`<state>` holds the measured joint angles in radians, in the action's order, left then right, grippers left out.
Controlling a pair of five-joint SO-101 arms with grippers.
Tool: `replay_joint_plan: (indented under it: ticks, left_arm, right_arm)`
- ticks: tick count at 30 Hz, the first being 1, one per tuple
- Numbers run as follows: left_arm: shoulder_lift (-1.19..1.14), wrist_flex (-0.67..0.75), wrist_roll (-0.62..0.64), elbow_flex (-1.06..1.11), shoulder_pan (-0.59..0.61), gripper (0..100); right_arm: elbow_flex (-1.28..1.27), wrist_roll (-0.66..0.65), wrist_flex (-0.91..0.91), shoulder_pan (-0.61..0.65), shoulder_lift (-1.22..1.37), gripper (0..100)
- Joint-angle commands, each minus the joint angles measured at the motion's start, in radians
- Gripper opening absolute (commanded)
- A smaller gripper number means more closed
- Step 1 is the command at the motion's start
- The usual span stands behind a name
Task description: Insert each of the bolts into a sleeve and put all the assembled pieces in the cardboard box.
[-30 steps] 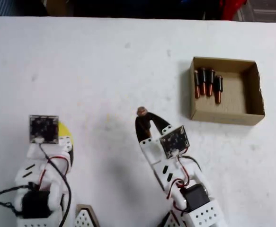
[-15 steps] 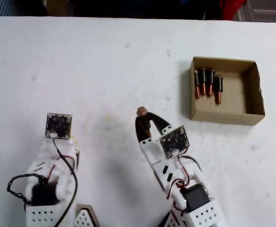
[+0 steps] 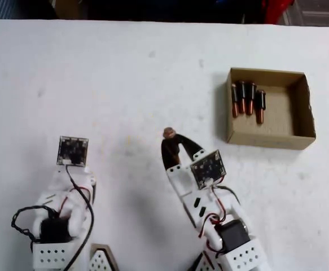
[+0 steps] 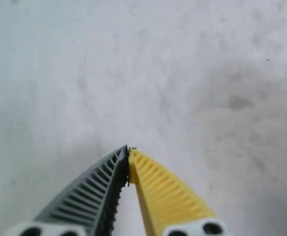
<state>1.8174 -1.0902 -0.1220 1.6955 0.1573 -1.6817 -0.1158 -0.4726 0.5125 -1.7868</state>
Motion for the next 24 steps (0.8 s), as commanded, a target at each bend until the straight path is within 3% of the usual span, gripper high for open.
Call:
replay_joint_plan:
  ticks: [1, 14, 24]
  left_arm:
    - [0.010, -0.046, -0.052, -0.003, -0.042, 2]
    - [0.010, -0.184, -0.054, -0.003, -0.058, 2]
    - [0.010, -0.195, -0.051, -0.003, -0.056, 2]
  right_arm:
    - [-0.009, 0.003, -0.004, -0.008, -0.012, 1.7]
    - [-0.009, 0.003, -0.004, -0.008, -0.012, 1.7]
    - [-0.009, 0.003, -0.007, -0.008, -0.007, 1.7]
